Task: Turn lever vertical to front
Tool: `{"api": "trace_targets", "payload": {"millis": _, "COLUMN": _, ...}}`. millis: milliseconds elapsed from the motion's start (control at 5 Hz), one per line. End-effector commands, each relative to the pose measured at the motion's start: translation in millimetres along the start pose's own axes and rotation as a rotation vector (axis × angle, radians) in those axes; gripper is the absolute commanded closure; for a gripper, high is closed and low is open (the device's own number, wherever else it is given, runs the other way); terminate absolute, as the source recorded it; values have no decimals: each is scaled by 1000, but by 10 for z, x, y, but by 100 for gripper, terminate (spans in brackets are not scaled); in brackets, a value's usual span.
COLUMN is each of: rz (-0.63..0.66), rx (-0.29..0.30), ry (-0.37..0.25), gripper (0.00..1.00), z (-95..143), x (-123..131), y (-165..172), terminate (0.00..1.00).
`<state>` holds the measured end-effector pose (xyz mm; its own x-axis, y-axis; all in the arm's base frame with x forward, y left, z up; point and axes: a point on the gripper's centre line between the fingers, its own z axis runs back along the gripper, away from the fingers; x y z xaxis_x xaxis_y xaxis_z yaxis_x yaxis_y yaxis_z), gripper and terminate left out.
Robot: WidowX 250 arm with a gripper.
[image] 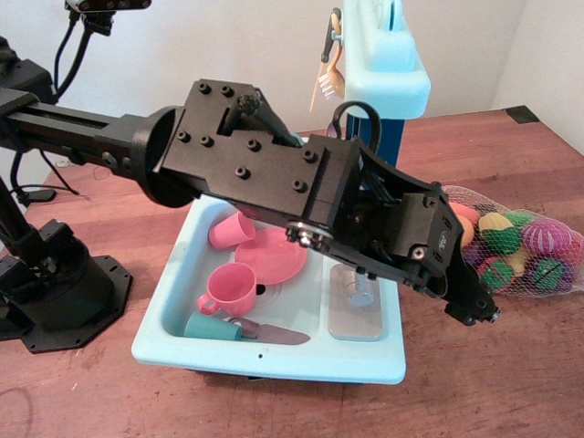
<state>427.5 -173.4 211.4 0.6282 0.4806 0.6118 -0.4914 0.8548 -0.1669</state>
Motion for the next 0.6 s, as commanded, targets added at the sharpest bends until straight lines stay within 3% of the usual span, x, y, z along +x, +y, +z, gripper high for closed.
{"api": "trace_targets", "payload": {"millis": 0, "rz": 0, "rx": 0, "ry": 0, "gripper": 0, "z": 0, "x": 0, "y": 0, "terminate": 0}}
{"api": "trace_targets", "payload": {"millis": 400, "rz": 6, "rx": -6, "ry": -12, "gripper": 0, "z": -59, "x": -49, "y": 87, "terminate": 0}}
